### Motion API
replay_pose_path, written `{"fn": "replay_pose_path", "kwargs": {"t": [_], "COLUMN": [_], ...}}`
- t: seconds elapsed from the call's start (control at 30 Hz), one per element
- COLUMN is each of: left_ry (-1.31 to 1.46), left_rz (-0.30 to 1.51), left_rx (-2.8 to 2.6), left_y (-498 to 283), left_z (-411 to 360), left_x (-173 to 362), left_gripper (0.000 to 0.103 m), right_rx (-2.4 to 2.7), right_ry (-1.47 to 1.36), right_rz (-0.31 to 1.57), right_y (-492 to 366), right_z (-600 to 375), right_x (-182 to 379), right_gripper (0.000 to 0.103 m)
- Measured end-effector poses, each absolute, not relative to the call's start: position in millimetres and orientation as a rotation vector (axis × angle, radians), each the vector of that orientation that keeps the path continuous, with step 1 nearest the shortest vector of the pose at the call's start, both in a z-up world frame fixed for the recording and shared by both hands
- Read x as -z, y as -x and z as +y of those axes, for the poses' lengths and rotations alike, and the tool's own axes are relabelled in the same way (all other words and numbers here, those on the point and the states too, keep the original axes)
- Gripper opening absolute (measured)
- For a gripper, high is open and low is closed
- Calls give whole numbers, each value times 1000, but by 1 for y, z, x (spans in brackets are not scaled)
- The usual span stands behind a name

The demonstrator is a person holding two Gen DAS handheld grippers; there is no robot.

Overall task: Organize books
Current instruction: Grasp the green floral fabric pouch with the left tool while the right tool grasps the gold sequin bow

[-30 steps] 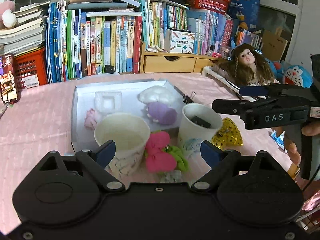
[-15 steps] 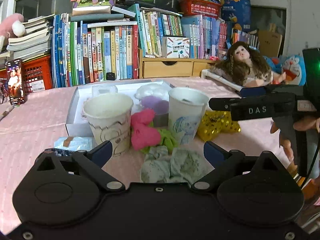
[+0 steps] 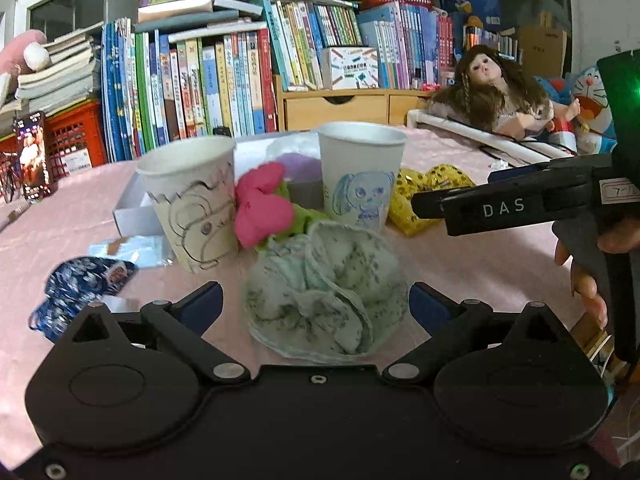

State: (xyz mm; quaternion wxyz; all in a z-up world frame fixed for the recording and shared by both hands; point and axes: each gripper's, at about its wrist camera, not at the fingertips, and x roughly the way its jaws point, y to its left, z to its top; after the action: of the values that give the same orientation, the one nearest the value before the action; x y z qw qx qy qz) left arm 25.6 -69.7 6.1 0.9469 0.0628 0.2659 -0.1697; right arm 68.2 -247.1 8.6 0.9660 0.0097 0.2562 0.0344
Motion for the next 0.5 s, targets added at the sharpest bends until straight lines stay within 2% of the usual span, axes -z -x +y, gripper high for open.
{"fn": "replay_pose_path", "kwargs": {"t": [0.3, 0.5], "left_ry": [-106, -107], "left_rz": [554, 587], "left_rx": [320, 331], "left_y": [-39, -43], "left_z": [-79, -75], "left_x": [4, 10], "left_gripper": [99, 85], "right_rx": [-88, -109], "right_ry": [-89, -134], "right_rz": [552, 573], "right_y": [-68, -75], "right_z": [-252, -250], "right_x": [-3, 0], "right_gripper": [101, 99]}}
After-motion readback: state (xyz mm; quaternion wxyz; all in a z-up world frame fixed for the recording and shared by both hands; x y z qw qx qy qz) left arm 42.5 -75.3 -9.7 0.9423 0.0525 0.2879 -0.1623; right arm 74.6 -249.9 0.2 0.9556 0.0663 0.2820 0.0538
